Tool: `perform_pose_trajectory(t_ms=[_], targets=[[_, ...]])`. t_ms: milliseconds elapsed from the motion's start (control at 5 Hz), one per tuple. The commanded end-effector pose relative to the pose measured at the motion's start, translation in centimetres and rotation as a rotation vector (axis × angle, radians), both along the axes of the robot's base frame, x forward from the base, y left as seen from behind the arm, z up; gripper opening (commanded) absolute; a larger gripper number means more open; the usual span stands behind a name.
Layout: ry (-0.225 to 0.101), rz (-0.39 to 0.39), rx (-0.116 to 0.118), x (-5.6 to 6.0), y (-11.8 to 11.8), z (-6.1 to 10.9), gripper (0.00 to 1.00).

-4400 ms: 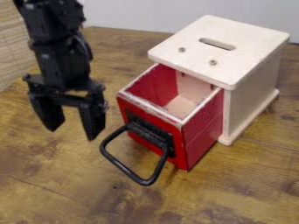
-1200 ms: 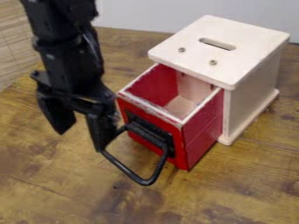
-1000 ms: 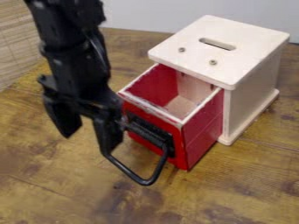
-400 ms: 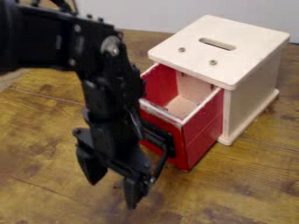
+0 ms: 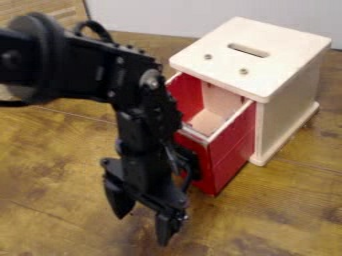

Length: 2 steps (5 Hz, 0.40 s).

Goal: Close the drawer

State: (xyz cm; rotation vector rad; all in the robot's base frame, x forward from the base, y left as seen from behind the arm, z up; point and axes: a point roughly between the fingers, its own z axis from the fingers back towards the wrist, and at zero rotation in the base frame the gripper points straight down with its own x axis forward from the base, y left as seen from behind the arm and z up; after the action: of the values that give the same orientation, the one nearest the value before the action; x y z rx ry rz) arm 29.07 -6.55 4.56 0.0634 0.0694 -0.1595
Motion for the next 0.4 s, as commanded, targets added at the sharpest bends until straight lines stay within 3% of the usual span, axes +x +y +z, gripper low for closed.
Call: perform_pose_trajectory(t_ms=[0,200], targets=[[-0.074,-0.011,-0.009,2.7,-0.5,1.5,1.0],[-0.087,-0.004,-0.012,4.3,-0.6,1.9,1.0]])
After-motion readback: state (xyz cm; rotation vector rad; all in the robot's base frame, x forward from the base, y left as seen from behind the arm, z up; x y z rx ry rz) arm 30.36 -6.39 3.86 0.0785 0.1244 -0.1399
